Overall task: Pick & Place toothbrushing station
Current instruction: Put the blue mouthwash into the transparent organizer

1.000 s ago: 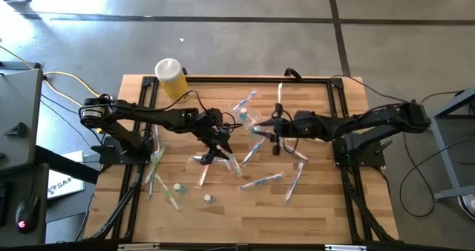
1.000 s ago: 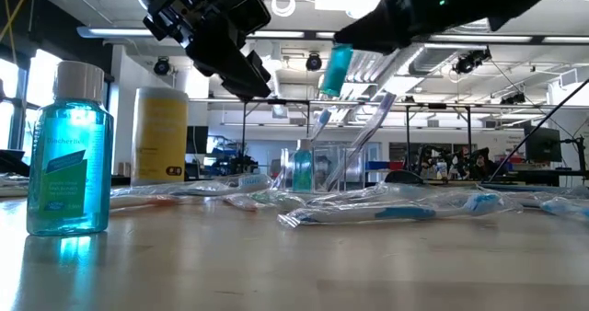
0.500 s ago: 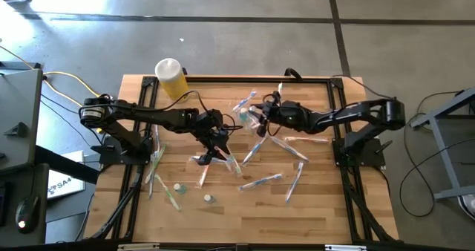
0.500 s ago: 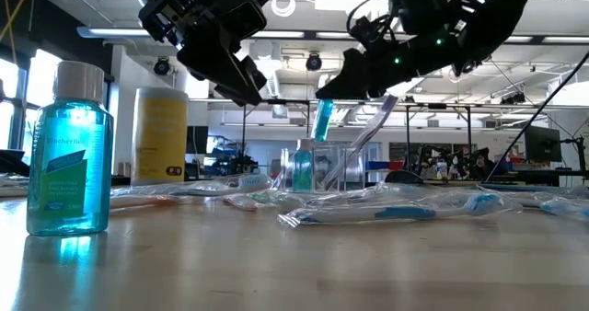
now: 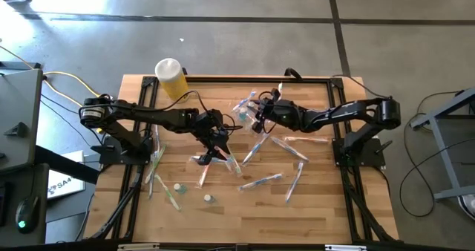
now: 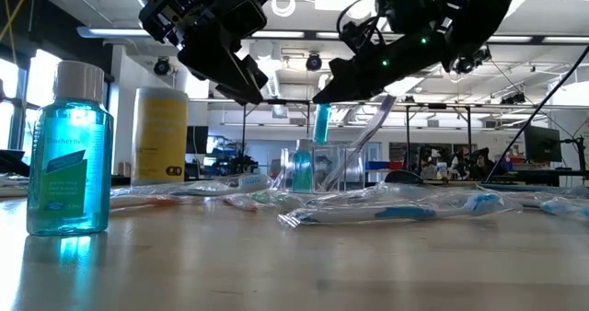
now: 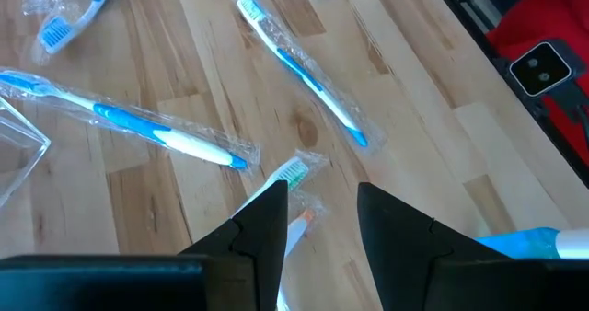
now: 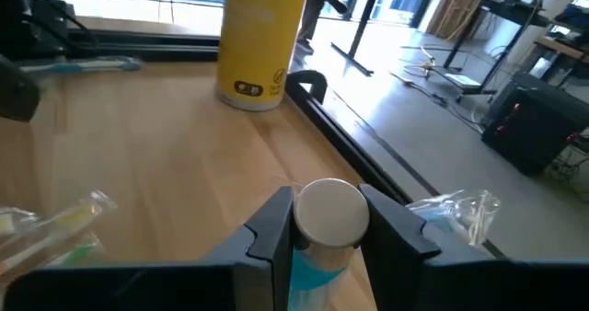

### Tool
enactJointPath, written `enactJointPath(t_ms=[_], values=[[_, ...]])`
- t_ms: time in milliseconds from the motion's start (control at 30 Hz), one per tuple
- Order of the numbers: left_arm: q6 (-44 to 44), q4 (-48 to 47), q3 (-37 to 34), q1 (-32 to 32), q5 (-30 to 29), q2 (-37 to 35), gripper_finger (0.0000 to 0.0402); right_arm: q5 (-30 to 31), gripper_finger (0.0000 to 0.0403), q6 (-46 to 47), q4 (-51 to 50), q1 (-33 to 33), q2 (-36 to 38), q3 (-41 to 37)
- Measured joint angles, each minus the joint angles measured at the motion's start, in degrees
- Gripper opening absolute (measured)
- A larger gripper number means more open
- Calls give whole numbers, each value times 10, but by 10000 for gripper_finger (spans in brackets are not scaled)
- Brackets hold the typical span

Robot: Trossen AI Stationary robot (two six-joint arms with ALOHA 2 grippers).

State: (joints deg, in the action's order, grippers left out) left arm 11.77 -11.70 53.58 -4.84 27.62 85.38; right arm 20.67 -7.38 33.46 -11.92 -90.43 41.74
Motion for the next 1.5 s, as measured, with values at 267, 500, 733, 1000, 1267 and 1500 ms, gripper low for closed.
enactJointPath(t_ms=[267, 500, 733, 1000, 1267, 1500], values=[[0, 0, 0, 0, 0, 0, 129, -11, 91, 16, -1, 0, 0, 0], [0, 0, 0, 0, 0, 0, 129, -11, 91, 31, 0, -10, 0, 0], [-4, 0, 0, 0, 0, 0, 129, -14, 91, 43, 2, -10, 0, 0], [-11, 0, 0, 0, 0, 0, 129, -17, 91, 46, 2, -9, 0, 0], [-11, 0, 0, 0, 0, 0, 129, -29, 91, 62, -2, -9, 0, 0], [-15, 0, 0, 0, 0, 0, 129, -27, 91, 61, -1, -8, 0, 0]])
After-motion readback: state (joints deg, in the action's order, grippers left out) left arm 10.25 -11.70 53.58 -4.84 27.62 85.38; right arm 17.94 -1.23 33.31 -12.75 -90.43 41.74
